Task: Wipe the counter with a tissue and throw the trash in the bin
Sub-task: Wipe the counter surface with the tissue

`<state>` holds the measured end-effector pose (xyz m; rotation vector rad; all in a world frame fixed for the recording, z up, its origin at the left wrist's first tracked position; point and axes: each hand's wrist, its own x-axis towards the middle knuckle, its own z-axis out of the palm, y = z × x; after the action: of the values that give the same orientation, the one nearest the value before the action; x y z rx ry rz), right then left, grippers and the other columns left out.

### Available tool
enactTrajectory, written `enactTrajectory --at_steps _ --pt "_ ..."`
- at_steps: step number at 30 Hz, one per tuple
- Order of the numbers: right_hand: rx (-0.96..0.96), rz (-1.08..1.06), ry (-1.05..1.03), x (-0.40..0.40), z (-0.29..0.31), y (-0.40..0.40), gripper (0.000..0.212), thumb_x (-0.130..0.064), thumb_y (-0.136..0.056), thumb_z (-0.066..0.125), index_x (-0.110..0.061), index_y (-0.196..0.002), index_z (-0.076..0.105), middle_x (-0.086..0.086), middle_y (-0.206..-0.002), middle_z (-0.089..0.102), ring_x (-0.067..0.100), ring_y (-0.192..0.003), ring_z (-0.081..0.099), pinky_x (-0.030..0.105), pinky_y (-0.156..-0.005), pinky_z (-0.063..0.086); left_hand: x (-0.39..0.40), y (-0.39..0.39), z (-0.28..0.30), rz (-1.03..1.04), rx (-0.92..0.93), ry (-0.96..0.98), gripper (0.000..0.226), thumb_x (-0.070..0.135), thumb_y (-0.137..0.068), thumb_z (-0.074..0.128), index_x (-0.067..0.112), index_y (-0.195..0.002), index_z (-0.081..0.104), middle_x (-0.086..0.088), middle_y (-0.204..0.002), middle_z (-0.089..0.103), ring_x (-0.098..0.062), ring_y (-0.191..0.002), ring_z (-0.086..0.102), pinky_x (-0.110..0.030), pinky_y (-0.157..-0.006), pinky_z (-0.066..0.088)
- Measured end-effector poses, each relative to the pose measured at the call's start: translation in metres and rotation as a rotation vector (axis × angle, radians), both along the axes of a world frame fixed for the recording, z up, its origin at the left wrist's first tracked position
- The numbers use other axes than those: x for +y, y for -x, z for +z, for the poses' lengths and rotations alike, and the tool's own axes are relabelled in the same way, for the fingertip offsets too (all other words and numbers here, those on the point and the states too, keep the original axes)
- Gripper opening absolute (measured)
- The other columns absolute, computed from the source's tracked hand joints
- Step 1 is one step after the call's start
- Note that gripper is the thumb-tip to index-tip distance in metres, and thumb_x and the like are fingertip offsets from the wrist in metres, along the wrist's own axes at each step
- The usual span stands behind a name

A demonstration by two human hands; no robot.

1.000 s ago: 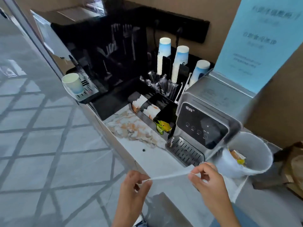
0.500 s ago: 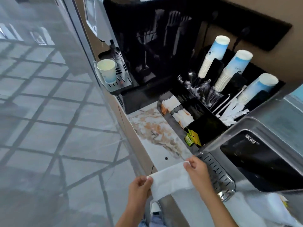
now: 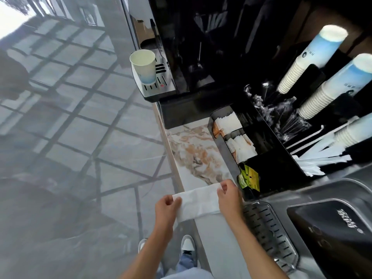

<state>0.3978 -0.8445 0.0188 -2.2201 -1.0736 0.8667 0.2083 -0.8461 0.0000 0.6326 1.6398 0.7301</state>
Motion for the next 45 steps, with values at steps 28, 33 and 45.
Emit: enactTrajectory --at_steps 28,33,45 --pt "-0.601 0.73 0.031 -0.053 -0.052 0.036 0.067 -0.041 -0.102 0.009 0.001 -0.153 0.024 0.016 -0.163 0.018 0.03 -0.151 0.022 0.043 -0.121 0.01 -0.027 -0.053 0.014 -0.098 -0.095 -0.12 0.032 0.011 -0.096 0.048 0.013 -0.128 0.053 -0.011 -0.123 0.065 -0.026 -0.114 0.063 -0.047 -0.1 0.05" --pt "-0.61 0.742 0.023 -0.052 -0.05 0.04 0.07 -0.047 -0.102 0.013 -0.001 -0.152 0.028 0.014 -0.163 0.021 0.028 -0.151 0.022 0.042 -0.119 0.013 -0.016 -0.047 0.003 -0.005 -0.394 -0.036 0.034 0.012 -0.099 0.044 0.017 -0.129 0.061 -0.007 -0.124 0.073 -0.021 -0.114 0.068 -0.045 -0.103 0.051" --pt "-0.625 0.801 0.005 -0.056 -0.052 0.059 0.068 -0.038 -0.096 0.04 -0.002 -0.152 0.031 0.015 -0.162 0.027 0.026 -0.15 0.024 0.04 -0.119 0.011 -0.006 -0.034 -0.016 0.117 -0.448 0.037 0.031 0.011 -0.101 0.046 0.006 -0.107 0.076 -0.017 -0.108 0.078 -0.032 -0.106 0.072 -0.04 -0.09 0.057"
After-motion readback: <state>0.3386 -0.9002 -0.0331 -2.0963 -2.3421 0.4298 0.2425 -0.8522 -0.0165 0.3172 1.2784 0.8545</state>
